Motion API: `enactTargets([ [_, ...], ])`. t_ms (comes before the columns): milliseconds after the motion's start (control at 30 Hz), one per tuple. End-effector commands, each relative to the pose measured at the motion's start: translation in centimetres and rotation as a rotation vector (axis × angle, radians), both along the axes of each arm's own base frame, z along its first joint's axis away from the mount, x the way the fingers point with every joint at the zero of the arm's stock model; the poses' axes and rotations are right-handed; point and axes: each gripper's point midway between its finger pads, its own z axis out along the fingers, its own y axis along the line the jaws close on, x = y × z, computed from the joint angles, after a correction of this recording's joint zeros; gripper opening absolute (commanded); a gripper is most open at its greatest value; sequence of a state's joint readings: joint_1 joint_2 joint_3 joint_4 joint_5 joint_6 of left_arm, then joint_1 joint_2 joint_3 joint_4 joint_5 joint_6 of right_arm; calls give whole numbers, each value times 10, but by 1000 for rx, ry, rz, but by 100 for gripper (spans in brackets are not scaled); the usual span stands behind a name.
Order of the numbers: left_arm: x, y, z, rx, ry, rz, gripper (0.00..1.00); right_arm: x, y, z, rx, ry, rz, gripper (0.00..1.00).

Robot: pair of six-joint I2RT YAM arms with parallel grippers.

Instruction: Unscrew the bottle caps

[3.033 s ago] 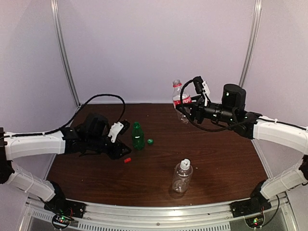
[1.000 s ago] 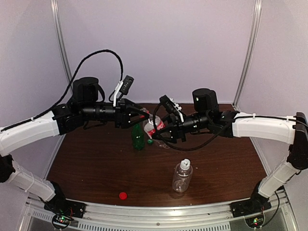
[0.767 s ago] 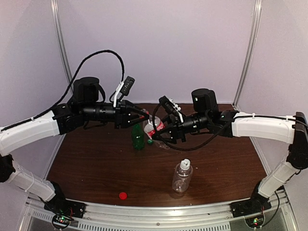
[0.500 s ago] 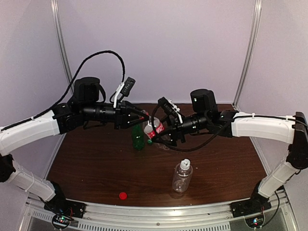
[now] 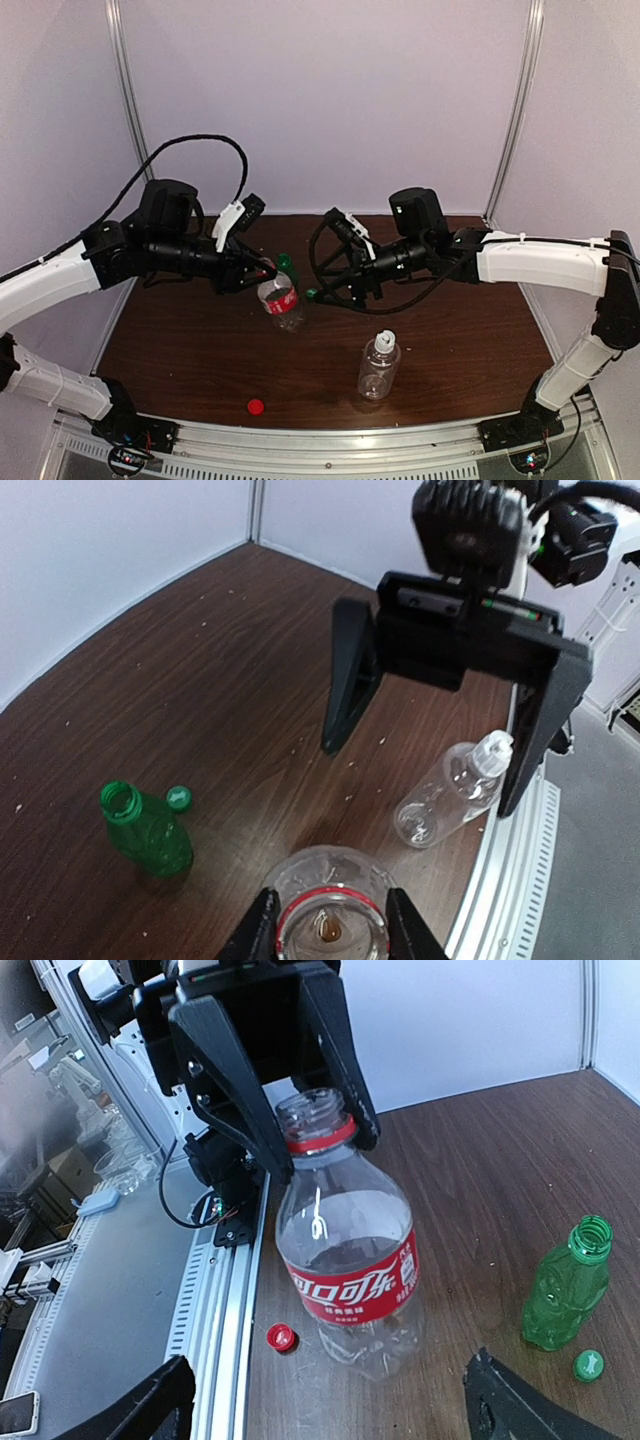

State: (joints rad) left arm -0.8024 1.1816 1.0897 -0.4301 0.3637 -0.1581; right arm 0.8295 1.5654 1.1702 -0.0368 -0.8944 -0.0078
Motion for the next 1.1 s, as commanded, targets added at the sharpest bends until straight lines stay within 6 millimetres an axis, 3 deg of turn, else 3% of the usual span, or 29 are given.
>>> enactTargets([
  [0,5,33,-50,180,-15,106,1,6,-8,11,-3,-46,-53,94],
  [167,4,44,-91,255,10,135,1,6,-11,9,-15,-39,-65,92],
  [267,2,46,-104,263,28,138,1,6,-14,5,-25,-37,-80,92],
  [667,4,67,-117,294,54,257,6,6,-26,-10,-82,-29,-134,92],
  [1067,2,65,-120,292,48,267,14,8,-33,-10,-111,-35,-161,91],
])
